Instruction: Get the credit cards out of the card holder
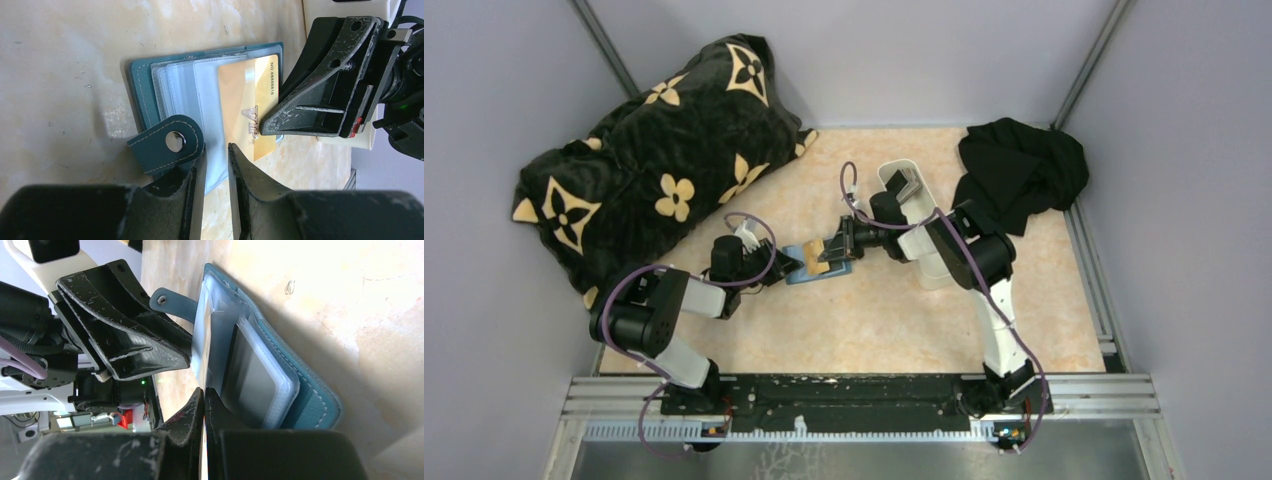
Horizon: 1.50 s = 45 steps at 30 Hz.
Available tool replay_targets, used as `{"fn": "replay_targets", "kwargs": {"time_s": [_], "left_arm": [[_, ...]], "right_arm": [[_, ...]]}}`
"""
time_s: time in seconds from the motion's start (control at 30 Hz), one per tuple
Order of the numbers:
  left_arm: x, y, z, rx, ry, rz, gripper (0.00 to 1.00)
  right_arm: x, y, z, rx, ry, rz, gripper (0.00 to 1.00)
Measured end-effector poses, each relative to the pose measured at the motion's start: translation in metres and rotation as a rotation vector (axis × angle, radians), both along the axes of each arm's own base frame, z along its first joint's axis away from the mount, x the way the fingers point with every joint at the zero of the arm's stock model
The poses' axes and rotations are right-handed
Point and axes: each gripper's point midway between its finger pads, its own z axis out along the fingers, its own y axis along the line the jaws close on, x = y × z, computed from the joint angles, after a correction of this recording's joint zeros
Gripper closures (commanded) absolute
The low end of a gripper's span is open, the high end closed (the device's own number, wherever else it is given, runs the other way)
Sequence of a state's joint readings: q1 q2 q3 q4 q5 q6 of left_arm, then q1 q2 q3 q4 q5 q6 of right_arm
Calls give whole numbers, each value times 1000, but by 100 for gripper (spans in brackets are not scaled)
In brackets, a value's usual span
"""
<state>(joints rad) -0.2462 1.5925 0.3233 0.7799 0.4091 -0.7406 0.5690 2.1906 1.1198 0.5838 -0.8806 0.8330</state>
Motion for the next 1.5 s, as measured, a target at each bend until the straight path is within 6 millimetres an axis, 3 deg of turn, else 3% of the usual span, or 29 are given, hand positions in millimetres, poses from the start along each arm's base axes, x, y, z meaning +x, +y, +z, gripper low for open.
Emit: {"fn": "replay_targets", "kwargs": {"time_s": [0.2,0.4,0.57,0.67,1.1,1.3,1.5], "left_arm": [[0,0,0,-2,-1,-1,69],[0,-1,0,-4,-1,-1,69],[0,-1,0,-4,-1,-1,67],[1,-1,1,-7,-3,-3,60],[-2,-3,20,-1,-38,-36,50],[7,-14,71,-34,-223,-111,49],[-1,-35,107,-110,-386,-274,49]], "right_arm": [[-1,-3,-6,-66,-16,-5,100],[4,-1,7,-187,-128,1,100],[8,-14,11,-301,-195,-26,100],[12,-24,16,-360,-236,-51,100],[36,-60,69,-435,-373,-145,100],[15,-64,99,-345,-394,-41,100],[-39,-67,125,-205,-383,109,100]]}}
